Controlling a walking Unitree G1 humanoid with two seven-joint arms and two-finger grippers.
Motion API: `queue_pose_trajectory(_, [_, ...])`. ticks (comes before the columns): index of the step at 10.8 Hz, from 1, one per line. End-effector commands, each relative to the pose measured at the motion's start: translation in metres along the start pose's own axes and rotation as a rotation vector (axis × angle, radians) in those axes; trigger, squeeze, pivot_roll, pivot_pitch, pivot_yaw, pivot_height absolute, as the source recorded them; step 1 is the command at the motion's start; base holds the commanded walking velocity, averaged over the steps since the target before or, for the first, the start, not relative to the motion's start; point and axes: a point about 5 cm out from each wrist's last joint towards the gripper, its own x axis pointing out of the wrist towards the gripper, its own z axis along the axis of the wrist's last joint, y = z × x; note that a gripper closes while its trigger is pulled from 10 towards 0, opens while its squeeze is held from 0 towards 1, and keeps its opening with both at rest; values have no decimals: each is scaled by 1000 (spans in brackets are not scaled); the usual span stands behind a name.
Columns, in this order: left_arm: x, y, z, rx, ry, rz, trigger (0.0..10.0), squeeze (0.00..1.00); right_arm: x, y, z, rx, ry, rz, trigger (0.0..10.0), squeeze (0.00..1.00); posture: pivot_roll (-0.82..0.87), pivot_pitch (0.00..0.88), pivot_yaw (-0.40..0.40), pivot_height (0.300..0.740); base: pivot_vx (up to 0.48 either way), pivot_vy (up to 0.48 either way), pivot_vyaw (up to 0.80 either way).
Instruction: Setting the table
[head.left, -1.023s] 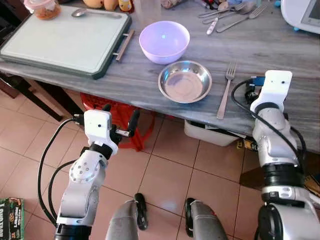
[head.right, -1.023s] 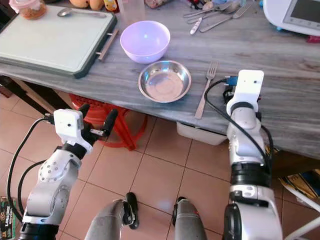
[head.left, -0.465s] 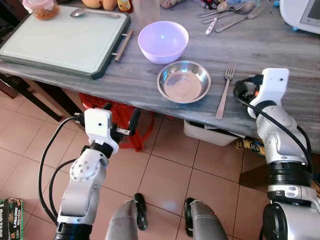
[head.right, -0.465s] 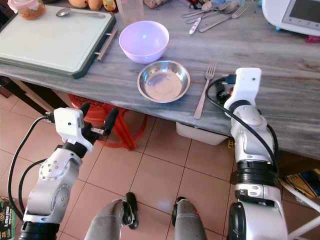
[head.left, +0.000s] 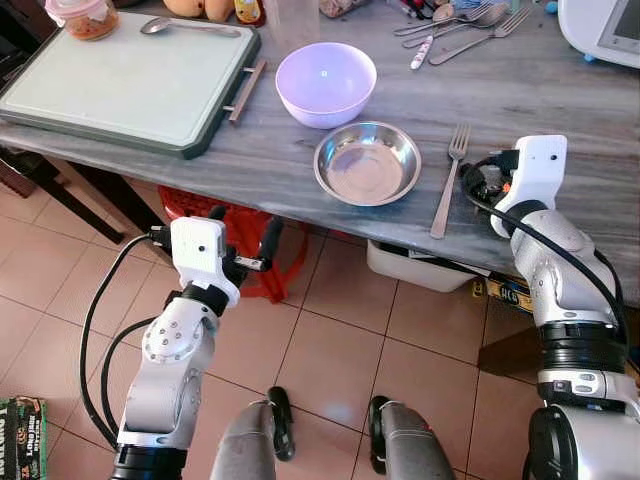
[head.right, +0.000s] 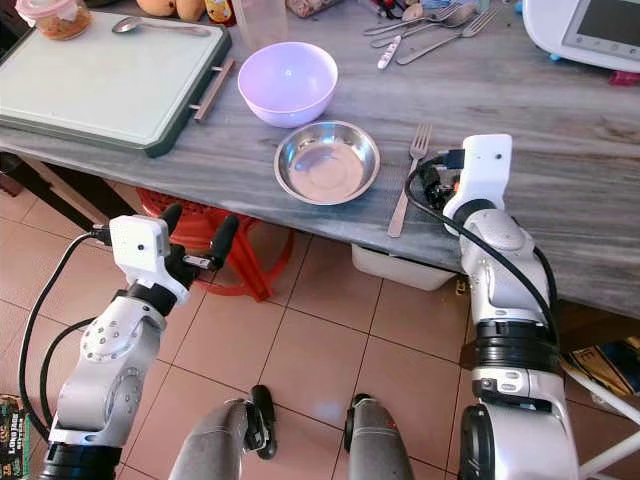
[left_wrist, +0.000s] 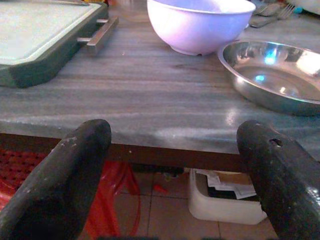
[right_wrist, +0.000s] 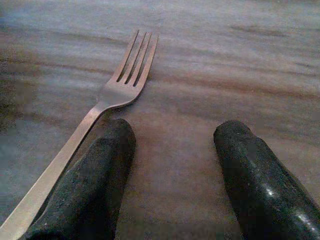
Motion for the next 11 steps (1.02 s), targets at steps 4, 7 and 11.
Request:
queue_pose_trajectory(4, [-3, 0, -6, 4, 32, 7, 10000, 0, 3, 19, -11, -5, 53, 91, 10000, 0, -11, 260, 69, 740, 0, 0, 0])
queue_pose_trajectory(7, [-3, 0, -7, 4, 32, 6, 10000, 0, 4, 22, -11, -12, 45, 102, 10000, 0, -10, 258, 69, 740, 0, 0, 0])
queue_pose_trajectory(11, [-2, 0, -6, 0, 29, 3, 10000, 0, -4, 11, -12, -38, 28, 24, 10000, 0, -16, 254, 69, 740, 0, 0, 0])
